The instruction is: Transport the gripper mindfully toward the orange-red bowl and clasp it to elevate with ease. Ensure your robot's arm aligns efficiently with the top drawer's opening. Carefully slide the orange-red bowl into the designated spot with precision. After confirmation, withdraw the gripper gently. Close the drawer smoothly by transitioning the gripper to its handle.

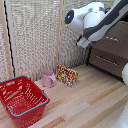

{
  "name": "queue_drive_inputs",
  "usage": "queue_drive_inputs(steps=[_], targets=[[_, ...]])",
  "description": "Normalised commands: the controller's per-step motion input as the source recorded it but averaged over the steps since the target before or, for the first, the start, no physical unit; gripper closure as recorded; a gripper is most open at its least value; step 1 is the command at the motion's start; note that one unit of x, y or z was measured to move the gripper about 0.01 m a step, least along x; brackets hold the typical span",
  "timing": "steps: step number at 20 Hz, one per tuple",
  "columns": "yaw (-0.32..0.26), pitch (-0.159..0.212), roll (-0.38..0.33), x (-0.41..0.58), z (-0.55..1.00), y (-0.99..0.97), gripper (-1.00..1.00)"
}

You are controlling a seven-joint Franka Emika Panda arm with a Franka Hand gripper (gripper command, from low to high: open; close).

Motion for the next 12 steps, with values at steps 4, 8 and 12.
queue_drive_inputs(steps=[4,8,12], targets=[[0.14,0.0,-0.215,-0.081,-0.07,-0.3,-1.0],[0.104,0.038,-0.074,-0.088,0.07,-0.39,1.0],[0.028,0.052,0.0,-0.043,0.09,-0.23,1.0]])
